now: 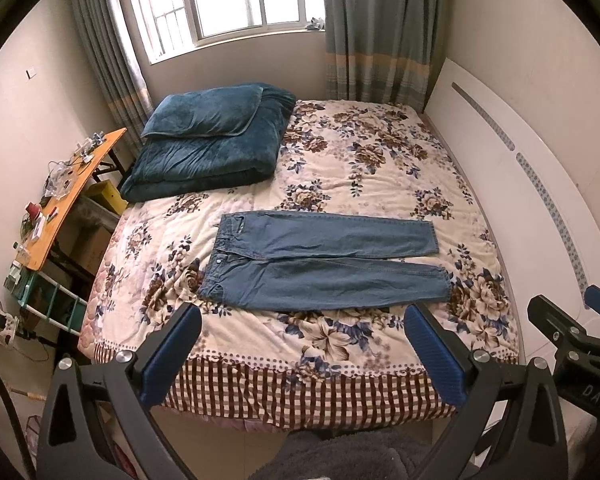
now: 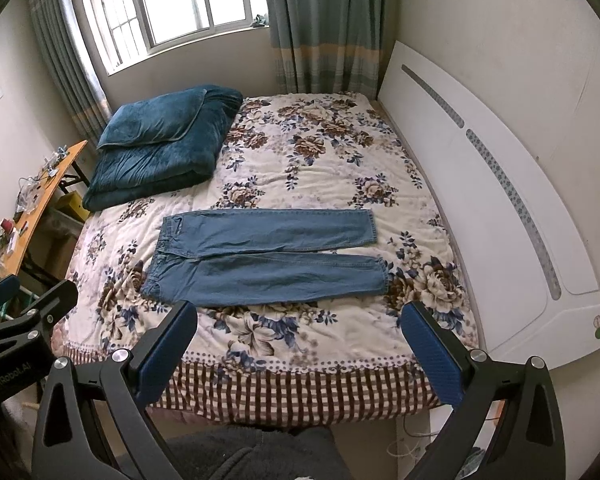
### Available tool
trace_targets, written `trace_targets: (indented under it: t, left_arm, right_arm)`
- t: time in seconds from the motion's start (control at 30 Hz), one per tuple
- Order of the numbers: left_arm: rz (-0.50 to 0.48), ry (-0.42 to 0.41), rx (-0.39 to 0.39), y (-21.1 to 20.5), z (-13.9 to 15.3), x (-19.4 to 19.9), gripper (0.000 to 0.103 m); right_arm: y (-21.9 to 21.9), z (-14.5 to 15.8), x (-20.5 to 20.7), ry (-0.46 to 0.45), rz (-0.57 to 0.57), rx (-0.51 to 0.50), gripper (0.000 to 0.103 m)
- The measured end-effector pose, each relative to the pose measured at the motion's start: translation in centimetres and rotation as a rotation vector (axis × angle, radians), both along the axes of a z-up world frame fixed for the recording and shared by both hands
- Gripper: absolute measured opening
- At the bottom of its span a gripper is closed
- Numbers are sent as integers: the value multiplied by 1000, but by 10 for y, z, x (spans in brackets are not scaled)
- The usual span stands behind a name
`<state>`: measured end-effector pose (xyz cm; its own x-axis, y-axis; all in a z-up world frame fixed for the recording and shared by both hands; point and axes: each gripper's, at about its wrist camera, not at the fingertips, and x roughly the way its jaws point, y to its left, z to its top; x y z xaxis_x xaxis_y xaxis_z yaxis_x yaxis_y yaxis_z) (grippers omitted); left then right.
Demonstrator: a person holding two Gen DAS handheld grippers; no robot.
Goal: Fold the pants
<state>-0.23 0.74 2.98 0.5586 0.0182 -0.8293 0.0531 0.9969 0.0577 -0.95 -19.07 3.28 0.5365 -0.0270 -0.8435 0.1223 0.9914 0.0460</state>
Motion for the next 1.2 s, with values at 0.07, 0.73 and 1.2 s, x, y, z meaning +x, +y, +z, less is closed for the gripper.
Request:
trace_targets:
  t: [0.07, 0.73, 1.2]
  left_arm:
    - [-2, 0, -2, 1, 0, 0, 103]
    - [4, 2, -16, 8, 6, -8, 103]
    - [4, 0, -16, 8, 4, -9, 103]
  right_arm:
    - [-1, -1, 0, -1, 0, 1, 103]
    - [1, 4, -3, -6, 0, -5, 103]
    - [4, 9, -7, -9, 0, -11, 103]
